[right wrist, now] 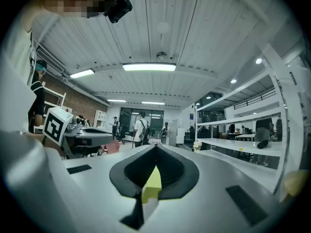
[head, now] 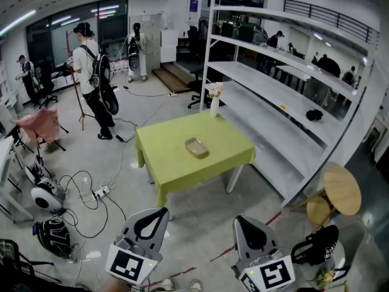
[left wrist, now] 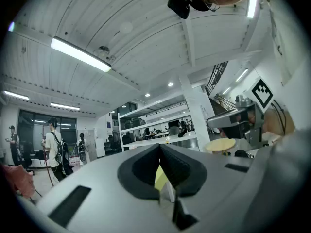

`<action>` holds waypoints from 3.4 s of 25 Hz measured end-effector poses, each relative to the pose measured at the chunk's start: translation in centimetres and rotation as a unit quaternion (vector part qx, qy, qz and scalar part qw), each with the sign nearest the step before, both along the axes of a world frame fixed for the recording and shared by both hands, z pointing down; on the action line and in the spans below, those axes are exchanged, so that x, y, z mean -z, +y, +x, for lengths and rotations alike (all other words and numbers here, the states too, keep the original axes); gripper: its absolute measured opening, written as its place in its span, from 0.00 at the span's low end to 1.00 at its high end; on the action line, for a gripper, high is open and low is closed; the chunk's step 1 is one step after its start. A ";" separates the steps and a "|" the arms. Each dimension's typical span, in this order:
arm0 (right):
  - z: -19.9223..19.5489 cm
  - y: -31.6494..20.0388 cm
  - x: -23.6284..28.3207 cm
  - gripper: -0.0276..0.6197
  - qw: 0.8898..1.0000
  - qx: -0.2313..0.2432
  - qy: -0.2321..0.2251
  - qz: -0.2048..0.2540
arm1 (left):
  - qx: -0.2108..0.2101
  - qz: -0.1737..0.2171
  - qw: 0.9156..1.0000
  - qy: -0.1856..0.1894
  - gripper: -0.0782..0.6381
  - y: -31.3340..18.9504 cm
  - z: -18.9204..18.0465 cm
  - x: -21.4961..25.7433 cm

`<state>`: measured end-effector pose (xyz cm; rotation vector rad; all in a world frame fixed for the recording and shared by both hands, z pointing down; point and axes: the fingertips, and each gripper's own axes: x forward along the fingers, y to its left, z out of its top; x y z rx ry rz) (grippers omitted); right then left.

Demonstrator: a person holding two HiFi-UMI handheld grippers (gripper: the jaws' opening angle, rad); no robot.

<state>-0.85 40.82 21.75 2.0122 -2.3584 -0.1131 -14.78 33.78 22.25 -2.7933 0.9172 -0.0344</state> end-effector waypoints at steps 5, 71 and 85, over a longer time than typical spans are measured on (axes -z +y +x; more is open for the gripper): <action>0.9 0.1 0.4 0.05 1.000 -0.007 -0.009 0.006 | 0.000 0.001 1.000 -0.002 0.12 0.0 0.6 0.1; 5.6 -36.4 -7.4 0.05 0.993 0.052 0.009 -0.102 | 0.021 -0.056 0.997 -0.040 0.12 -35.5 7.5 -7.2; 5.7 -50.1 -8.7 0.06 0.992 0.025 0.006 -0.127 | 0.002 -0.075 0.996 -0.043 0.12 -49.4 7.4 -8.8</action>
